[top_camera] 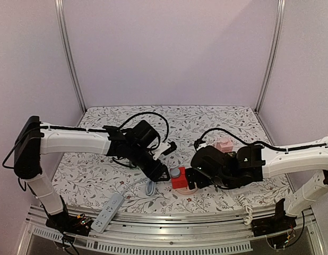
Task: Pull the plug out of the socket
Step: Remove the plug from the socket.
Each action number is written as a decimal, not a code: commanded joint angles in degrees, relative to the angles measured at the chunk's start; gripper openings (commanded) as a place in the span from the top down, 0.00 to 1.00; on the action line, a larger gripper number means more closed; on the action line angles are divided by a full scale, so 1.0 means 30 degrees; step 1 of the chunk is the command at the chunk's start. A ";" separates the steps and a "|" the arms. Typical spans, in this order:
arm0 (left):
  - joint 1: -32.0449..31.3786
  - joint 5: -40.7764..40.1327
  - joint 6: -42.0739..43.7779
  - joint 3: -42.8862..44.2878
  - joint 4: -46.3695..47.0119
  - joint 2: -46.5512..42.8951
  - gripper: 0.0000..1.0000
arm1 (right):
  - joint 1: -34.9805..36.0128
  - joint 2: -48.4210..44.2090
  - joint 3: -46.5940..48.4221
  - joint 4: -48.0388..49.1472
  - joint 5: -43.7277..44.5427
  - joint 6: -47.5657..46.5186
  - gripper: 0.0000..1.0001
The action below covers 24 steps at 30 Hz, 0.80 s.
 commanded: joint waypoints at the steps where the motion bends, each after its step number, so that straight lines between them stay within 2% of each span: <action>1: 0.0208 0.0290 0.1860 0.0635 0.0546 0.0898 0.44 | 0.0057 0.0107 0.0493 -0.1066 0.0576 0.0510 0.01; 5: 0.0142 0.0535 0.2305 0.1339 -0.0175 0.1805 0.60 | 0.0078 -0.0145 0.0596 -0.1749 0.0553 0.0856 0.01; 10: -0.0081 0.1076 0.2223 0.0987 0.0249 0.1460 0.80 | 0.0070 -0.0138 0.0401 -0.1988 0.0595 0.1080 0.01; 17: -0.0551 0.1478 0.1204 0.1613 -0.0402 0.1068 1.00 | 0.0059 0.0549 0.1357 -0.2092 -0.0544 0.1004 0.01; 21: -0.0525 0.1587 0.0053 0.1923 -0.0571 0.0824 1.00 | 0.0072 0.0719 0.1226 -0.1475 -0.0752 0.0412 0.01; 24: -0.0470 0.1859 -0.1021 0.2365 -0.0956 0.0956 1.00 | 0.0064 0.0964 0.1135 0.0125 -0.2161 -0.1049 0.02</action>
